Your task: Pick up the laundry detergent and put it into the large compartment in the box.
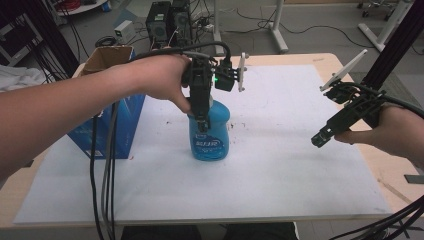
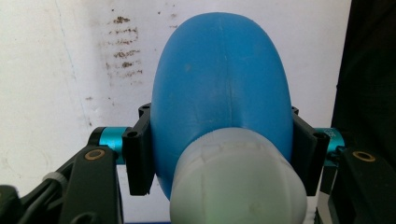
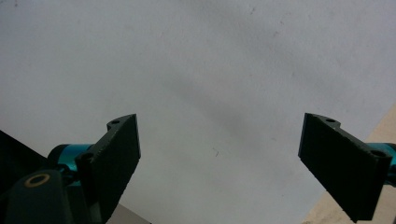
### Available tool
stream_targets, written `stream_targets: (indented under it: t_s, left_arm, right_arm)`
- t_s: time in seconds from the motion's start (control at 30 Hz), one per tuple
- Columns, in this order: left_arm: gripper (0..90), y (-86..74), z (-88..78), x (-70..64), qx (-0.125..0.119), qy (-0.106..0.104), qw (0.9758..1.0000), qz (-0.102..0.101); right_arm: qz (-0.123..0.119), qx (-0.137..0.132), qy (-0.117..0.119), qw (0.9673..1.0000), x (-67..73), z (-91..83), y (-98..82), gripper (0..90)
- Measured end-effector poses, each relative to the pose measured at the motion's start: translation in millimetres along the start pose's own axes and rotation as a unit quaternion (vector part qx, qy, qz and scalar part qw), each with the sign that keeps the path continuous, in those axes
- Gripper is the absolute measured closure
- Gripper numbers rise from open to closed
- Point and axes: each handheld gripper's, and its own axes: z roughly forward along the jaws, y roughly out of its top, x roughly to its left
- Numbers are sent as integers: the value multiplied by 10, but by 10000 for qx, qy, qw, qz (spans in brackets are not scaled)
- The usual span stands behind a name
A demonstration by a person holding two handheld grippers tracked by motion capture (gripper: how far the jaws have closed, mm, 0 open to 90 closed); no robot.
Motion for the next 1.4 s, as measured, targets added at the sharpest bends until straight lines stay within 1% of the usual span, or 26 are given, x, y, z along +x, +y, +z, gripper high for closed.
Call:
stream_targets:
  t_s: [0.07,0.1,0.13,0.2,0.23,0.27,0.33,0.4,0.5,0.67,0.73,0.77,0.83,0.87,0.9,0.97,1.07,1.1,1.13,1.2,1.23,1.3,1.37,1.4]
  left_arm:
    - [379,-15,-71,1,-34,-1,10000,-36]
    - [379,-27,-106,-4,-53,5,9999,-96]
    - [379,-36,-150,-4,-35,15,9999,-112]
    - [379,-63,-221,-10,-84,28,9998,-174]
    - [379,-77,-266,-13,-96,45,9998,-177]
    - [379,-94,-311,-25,-117,55,9996,-232]
    - [379,-136,-406,-37,-176,75,9994,-277]
    - [379,-182,-487,-47,-174,79,9992,-351]
    - [379,-256,-604,-60,-240,87,9986,-473]
    - [379,-424,-846,-86,-324,150,9967,-732]
    - [379,-511,-943,-88,-364,172,9953,-875]
    - [379,-556,-989,-87,-381,199,9945,-950]
    - [379,-650,-1090,-90,-410,264,9930,-1079]
    - [380,-711,-1157,-90,-450,316,9918,-1154]
    - [379,-751,-1198,-90,-460,340,9912,-1193]
    - [380,-872,-1315,-87,-512,385,9885,-1367]
    - [380,-1030,-1455,-80,-557,444,9851,-1565]
    - [380,-1087,-1504,-80,-579,472,9835,-1645]
    - [380,-1159,-1566,-79,-623,511,9815,-1734]
    - [380,-1262,-1653,-75,-673,556,9785,-1867]
    - [380,-1320,-1697,-77,-749,572,9758,-1972]
    - [380,-1440,-1787,-64,-857,624,9720,-2097]
    - [380,-1553,-1858,-58,-912,640,9680,-2248]
    - [380,-1608,-1884,-55,-944,656,9657,-2328]
  right_arm:
    - [1,-3,-5,10000,-3,-6,13,120]
    - [12,21,1,10000,-4,-12,21,120]
    - [-3,0,1,10000,-9,-9,28,121]
    - [-4,18,14,10000,-12,-8,40,120]
    - [14,22,17,10000,-13,-7,46,121]
    - [9,36,29,10000,-17,-6,52,120]
    - [-3,29,35,10000,-29,2,64,121]
    - [-7,47,33,10000,-38,5,81,120]
    - [-21,83,28,10000,-42,-2,115,121]
    - [-70,89,32,9999,-35,-21,174,120]
    - [-73,81,31,9999,-30,-25,198,120]
    - [-112,77,36,9999,-33,-26,211,120]
    - [-116,83,39,9999,-31,-30,238,120]
    - [-100,103,27,9999,-25,-36,253,120]
    - [-148,100,39,9998,-27,-39,269,120]
    - [-162,76,43,9998,-21,-44,292,120]
    - [-190,66,48,9998,-18,-51,317,121]
    - [-202,77,55,9998,-20,-55,324,121]
    - [-190,57,57,9998,-19,-55,329,120]
    - [-182,73,61,9998,-21,-57,340,120]
    - [-197,63,61,9998,-24,-53,343,120]
    - [-185,74,72,9998,-26,-50,348,120]
    - [-165,100,73,9998,-33,-45,354,120]
    - [-176,99,75,9998,-42,-42,355,120]
